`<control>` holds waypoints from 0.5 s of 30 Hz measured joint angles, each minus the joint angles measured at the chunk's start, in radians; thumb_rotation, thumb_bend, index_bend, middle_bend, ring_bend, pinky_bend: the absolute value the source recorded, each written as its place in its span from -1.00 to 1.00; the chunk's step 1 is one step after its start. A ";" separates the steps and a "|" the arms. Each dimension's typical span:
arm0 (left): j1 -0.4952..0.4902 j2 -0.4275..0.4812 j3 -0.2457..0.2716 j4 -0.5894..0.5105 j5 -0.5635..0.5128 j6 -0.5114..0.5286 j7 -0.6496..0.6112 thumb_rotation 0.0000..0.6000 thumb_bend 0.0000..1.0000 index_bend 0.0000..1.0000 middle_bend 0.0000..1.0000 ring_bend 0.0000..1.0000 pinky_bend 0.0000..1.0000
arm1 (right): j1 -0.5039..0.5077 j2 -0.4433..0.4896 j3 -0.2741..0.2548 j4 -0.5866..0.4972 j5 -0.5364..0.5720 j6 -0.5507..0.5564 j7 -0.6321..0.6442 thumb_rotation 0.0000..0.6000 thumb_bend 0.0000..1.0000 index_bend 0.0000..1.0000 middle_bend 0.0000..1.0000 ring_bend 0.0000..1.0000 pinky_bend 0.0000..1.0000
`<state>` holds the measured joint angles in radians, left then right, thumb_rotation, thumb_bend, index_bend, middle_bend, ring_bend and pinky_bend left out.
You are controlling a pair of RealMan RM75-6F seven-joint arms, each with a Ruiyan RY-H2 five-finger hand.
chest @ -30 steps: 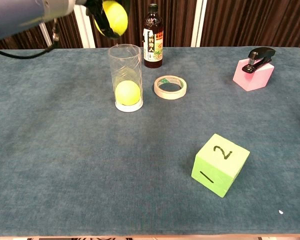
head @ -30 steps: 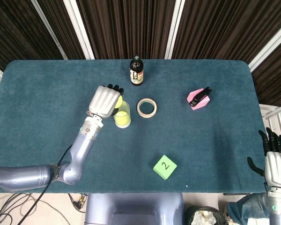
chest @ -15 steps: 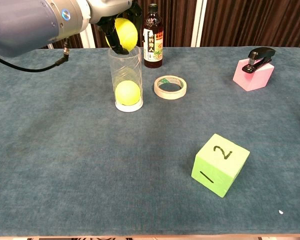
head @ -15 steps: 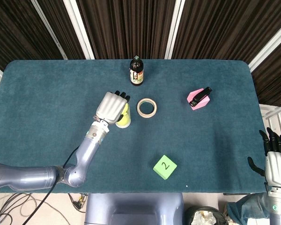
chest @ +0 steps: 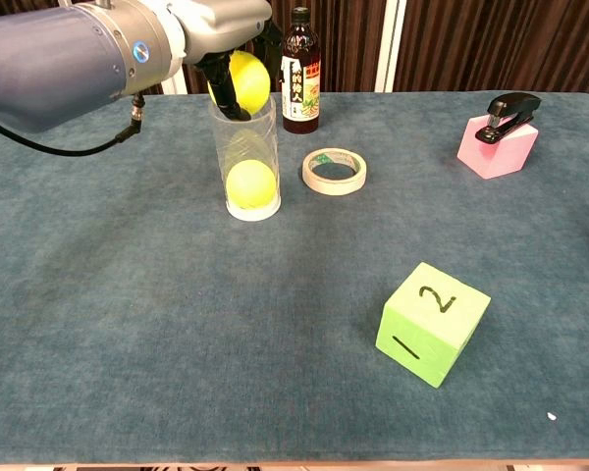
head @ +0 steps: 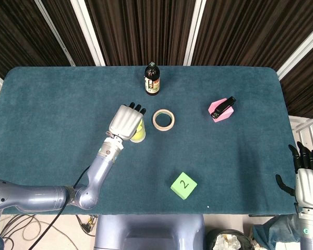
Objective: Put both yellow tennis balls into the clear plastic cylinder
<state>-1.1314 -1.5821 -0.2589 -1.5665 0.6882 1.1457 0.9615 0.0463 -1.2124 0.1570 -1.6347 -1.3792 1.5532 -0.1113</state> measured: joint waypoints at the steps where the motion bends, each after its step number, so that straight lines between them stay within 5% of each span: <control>1: 0.001 0.000 0.000 0.000 0.000 0.004 -0.001 1.00 -0.70 -0.36 -0.45 -0.49 0.13 | 0.000 0.000 0.000 0.000 0.000 0.000 0.000 1.00 -0.31 -0.77 -0.94 -0.88 -0.98; 15: 0.005 0.017 -0.008 -0.023 0.010 0.033 -0.009 1.00 -0.73 -0.42 -0.56 -0.62 -0.03 | 0.000 -0.002 0.000 0.000 -0.001 0.002 -0.003 1.00 -0.31 -0.77 -0.94 -0.88 -0.98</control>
<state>-1.1260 -1.5654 -0.2668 -1.5896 0.6986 1.1786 0.9527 0.0465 -1.2142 0.1575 -1.6348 -1.3805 1.5549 -0.1142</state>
